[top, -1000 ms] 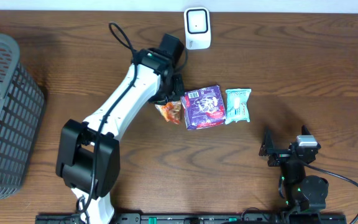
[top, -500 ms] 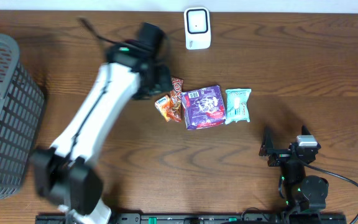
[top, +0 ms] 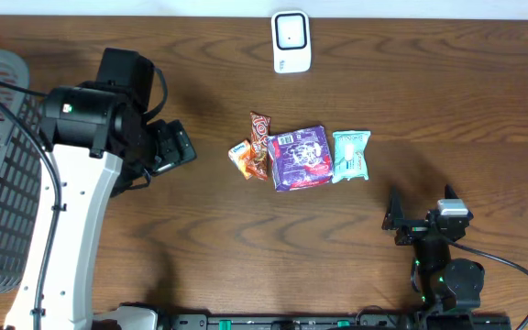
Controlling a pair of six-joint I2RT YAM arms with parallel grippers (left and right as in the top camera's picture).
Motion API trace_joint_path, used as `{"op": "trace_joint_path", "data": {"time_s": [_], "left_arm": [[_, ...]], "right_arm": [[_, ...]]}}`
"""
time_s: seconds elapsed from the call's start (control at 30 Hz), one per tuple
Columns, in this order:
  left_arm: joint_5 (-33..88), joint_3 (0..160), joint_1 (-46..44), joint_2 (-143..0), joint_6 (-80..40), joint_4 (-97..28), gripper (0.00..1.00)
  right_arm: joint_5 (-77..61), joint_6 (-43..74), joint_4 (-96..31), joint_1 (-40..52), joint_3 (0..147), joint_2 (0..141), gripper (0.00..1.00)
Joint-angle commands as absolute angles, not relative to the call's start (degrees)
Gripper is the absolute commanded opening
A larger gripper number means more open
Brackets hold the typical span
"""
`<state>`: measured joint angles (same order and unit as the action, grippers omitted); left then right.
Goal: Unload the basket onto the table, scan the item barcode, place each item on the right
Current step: 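Raise the right arm and reach toward the green package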
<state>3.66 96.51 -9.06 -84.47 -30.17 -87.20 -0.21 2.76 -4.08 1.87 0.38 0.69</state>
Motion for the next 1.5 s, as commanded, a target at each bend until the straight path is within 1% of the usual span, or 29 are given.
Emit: {"op": "trace_joint_path", "data": {"time_s": [0.0,0.33,0.37,0.47,0.57,0.63,0.77,0.83,0.97,1.13,1.17,1.23,1.3,1.33,1.4,1.47], "left_arm": [[2.48,96.77,-8.80,-84.97,-30.09,-87.59,0.98],[2.46,96.77,-8.80,-84.97,-30.09,-87.57,0.98],[2.46,96.77,-8.80,-84.97,-30.09,-87.59,0.98],[2.48,96.77,-8.80,-84.97,-30.09,-87.57,0.98],[2.48,96.77,-8.80,-84.97,-30.09,-87.59,0.98],[2.46,96.77,-8.80,-84.97,-30.09,-87.59,0.98],[2.46,96.77,-8.80,-84.97,-30.09,-87.59,0.98],[2.46,96.77,-8.80,-84.97,-30.09,-87.59,0.98],[2.48,96.77,-8.80,-84.97,-30.09,-87.57,0.98],[2.46,96.77,-8.80,-84.97,-30.09,-87.57,0.98],[2.46,96.77,-8.80,-84.97,-30.09,-87.59,0.98],[2.46,96.77,-8.80,-84.97,-30.09,-87.59,0.98],[2.48,96.77,-8.80,-84.97,-30.09,-87.59,0.98],[2.46,96.77,-8.80,-84.97,-30.09,-87.59,0.98],[2.46,96.77,-8.80,-84.97,-30.09,-87.57,0.98],[2.46,96.77,-8.80,-84.97,-30.09,-87.57,0.98]], "right_arm": [[-0.14,3.36,-4.32,2.13,0.32,0.45,0.99],[-1.10,4.10,-3.77,2.15,0.32,0.45,0.99],[-3.75,7.29,-3.22,2.15,0.32,0.45,0.99],[-15.40,21.93,-2.31,2.15,0.32,0.45,0.99],[-29.65,40.82,-2.37,2.15,0.32,0.45,0.99],[-33.89,48.21,-2.37,2.13,0.32,0.45,0.99],[-35.20,53.36,-2.13,2.13,0.32,0.45,0.99],[-37.80,59.46,-2.15,2.15,0.32,0.45,0.99],[-38.11,72.44,-2.04,2.15,0.32,0.45,0.99],[-41.91,72.20,-0.64,2.15,0.32,0.45,0.99],[-42.50,72.64,0.91,2.15,0.32,0.45,0.99],[-42.48,76.49,8.73,2.15,0.32,0.45,0.99],[-39.03,77.49,20.51,2.15,0.38,0.45,0.99],[-36.91,77.38,24.05,2.13,0.67,0.49,0.99],[-31.90,76.14,25.87,2.13,2.55,0.89,0.99],[-30.04,71.18,23.35,2.13,5.80,2.17,0.99]]}}
